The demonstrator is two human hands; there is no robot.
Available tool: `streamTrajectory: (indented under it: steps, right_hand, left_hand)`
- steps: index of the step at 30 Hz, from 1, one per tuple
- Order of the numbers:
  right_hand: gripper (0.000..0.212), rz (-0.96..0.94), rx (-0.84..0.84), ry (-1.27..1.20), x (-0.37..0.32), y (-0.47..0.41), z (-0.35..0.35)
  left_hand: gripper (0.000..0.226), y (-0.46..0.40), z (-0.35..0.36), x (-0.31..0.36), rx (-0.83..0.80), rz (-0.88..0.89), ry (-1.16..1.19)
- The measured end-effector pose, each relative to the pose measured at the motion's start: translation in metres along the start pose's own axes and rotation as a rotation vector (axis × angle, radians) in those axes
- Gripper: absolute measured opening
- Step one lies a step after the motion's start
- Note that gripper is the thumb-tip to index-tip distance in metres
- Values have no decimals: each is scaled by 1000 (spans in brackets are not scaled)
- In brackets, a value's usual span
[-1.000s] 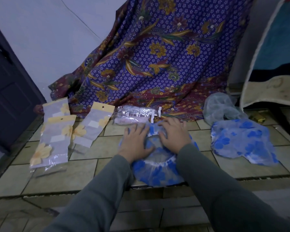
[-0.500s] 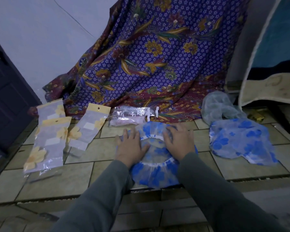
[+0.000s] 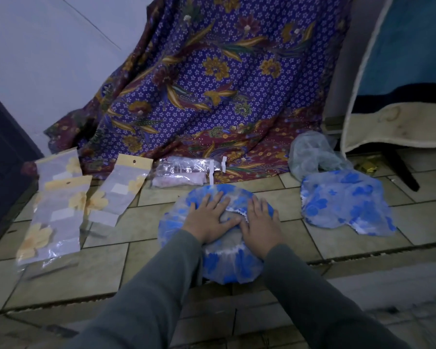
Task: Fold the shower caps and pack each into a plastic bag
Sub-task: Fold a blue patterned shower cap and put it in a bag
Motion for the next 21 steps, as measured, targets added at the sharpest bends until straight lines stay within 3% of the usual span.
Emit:
streamTrajectory:
  steps: [5, 10, 12, 15, 18, 21]
  right_hand:
    - [70, 53, -7, -74, 9, 1, 5]
    - [77, 58, -45, -69, 16, 6, 5]
    - [77, 40, -40, -60, 16, 3, 4]
    - [73, -15, -8, -50, 14, -4, -1]
    - [70, -66, -1, -15, 19, -11, -6]
    - [66, -114, -18, 41, 30, -17, -10]
  left_hand:
    - [104, -3, 1, -5, 47, -179, 31]
    - [100, -10, -5, -5, 40, -241, 66]
    - [91, -10, -12, 4, 106, -193, -32]
    - [64, -10, -27, 22, 345, -26, -206]
    - [56, -13, -37, 31, 501, 132, -195]
    - [42, -19, -54, 33, 633, 115, -211]
Point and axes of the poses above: each hand's wrist, its own y-axis away from the middle knuckle, its own z-axis out of the palm, x = y × z, the point moved 4 cm from there along -y, towards the middle knuckle, and after that the axes turned 10 degrees about z, right-handed, at the moved point
